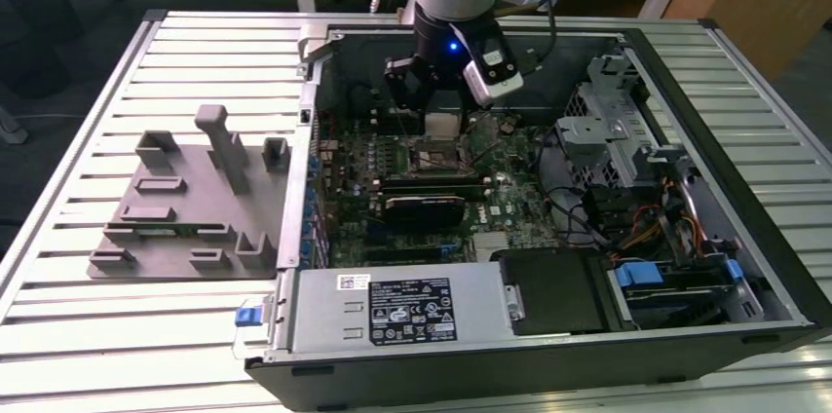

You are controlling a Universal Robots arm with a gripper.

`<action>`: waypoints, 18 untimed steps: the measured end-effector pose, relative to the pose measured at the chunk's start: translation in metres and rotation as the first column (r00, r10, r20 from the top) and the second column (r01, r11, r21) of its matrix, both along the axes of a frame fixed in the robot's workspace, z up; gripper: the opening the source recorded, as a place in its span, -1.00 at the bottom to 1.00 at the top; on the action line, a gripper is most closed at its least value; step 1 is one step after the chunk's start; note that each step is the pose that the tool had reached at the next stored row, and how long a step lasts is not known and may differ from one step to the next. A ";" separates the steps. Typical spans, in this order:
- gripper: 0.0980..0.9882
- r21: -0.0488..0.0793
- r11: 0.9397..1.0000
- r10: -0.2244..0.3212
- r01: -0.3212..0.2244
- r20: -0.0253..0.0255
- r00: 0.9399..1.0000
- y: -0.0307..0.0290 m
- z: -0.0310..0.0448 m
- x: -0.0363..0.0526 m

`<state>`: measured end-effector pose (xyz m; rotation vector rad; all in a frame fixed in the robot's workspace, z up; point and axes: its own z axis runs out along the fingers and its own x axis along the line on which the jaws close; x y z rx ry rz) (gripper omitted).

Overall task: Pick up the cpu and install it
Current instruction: 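Pick up the cpu and move it towards the insertion slot, then place the cpu into insertion slot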

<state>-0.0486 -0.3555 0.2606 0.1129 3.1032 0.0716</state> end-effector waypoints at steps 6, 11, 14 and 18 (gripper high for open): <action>0.00 0.000 1.000 0.000 0.000 0.000 1.000 0.0005 -0.0003 0.0000; 0.00 0.000 1.000 0.000 0.000 0.000 1.000 0.0006 -0.0004 0.0000; 0.00 0.000 1.000 -0.009 0.009 0.000 1.000 0.0006 -0.0004 0.0000; 0.00 0.000 0.997 -0.075 0.075 0.000 0.997 0.0006 -0.0004 0.0000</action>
